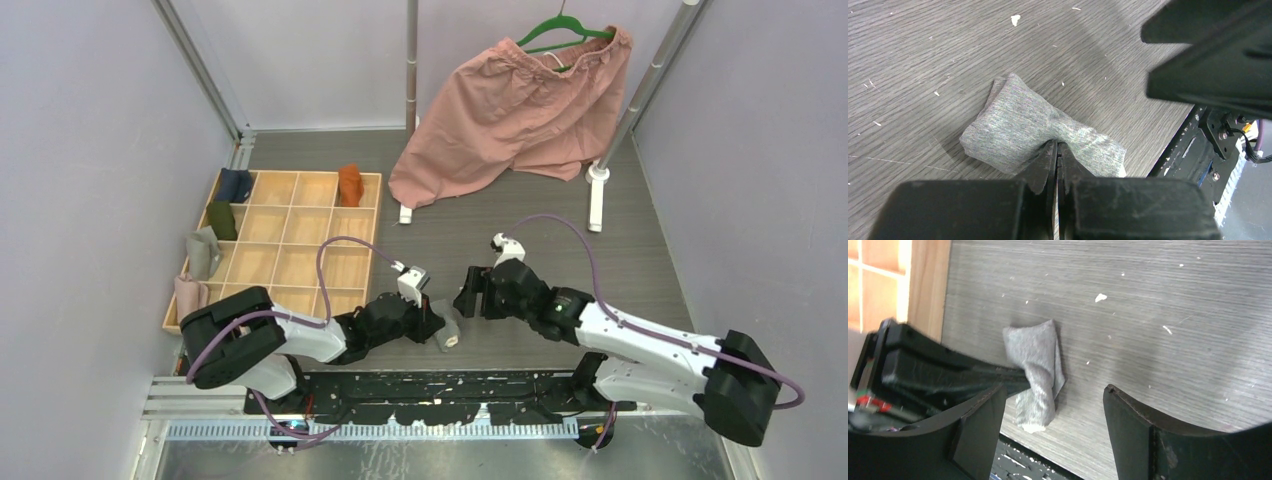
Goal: Roll the underwear
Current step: Roll the underwear to the center of the board, then pick up the underwear from the center of the board.
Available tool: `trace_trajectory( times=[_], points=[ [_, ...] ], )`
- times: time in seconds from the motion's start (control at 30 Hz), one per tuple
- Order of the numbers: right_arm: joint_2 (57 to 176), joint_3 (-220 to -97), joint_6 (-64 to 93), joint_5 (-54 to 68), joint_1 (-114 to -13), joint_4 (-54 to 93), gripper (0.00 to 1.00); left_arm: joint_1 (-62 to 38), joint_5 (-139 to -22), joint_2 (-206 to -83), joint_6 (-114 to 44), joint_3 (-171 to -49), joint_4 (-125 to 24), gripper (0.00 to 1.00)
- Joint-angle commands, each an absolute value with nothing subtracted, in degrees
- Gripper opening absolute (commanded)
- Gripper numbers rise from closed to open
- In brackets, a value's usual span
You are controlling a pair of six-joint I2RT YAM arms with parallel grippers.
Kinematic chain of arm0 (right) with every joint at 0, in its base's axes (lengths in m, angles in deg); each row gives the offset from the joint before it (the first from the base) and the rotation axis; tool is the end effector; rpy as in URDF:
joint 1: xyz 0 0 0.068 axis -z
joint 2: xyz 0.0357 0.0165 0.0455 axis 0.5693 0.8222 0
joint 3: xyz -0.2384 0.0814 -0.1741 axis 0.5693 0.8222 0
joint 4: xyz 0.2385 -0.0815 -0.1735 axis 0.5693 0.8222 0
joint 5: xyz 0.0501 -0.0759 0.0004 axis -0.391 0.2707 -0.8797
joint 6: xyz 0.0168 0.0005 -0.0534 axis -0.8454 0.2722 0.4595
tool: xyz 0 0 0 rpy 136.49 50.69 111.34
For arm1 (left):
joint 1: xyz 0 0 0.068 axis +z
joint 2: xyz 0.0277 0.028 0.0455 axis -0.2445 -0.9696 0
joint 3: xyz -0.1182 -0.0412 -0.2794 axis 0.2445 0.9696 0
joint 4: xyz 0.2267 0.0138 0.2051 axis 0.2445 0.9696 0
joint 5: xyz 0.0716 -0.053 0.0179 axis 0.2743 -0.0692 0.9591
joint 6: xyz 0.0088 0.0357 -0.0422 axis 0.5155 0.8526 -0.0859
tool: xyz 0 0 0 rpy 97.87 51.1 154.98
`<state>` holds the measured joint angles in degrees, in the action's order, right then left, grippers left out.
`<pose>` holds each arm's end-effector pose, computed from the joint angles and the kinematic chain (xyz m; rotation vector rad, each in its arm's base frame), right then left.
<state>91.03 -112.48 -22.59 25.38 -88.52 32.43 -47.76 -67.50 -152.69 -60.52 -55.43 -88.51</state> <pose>0.1390 0.1782 0.2150 -0.0980 2.3412 0.6944 0.1264 -0.2301 0.1212 0.3991 2.1246 -0.9884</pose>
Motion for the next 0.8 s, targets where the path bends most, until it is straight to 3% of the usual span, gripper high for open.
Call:
trace_trajectory(
  times=[0.0, 0.3, 0.77],
  points=[
    [97.66, -117.85, -23.79, 17.32, -82.96, 33.81, 0.77, -47.9, -67.29, -154.15, -59.68, -55.49, -86.49, 0.01],
    [111.07, -119.74, -23.66, -4.02, -76.98, 24.17, 0.73, -47.89, -68.04, -153.99, -59.24, -55.74, -86.11, 0.01],
    [125.38, -121.4, -22.29, -9.23, -76.27, 23.29, 0.63, -47.86, -69.13, -153.78, -58.62, -55.75, -86.15, 0.01]
  ],
)
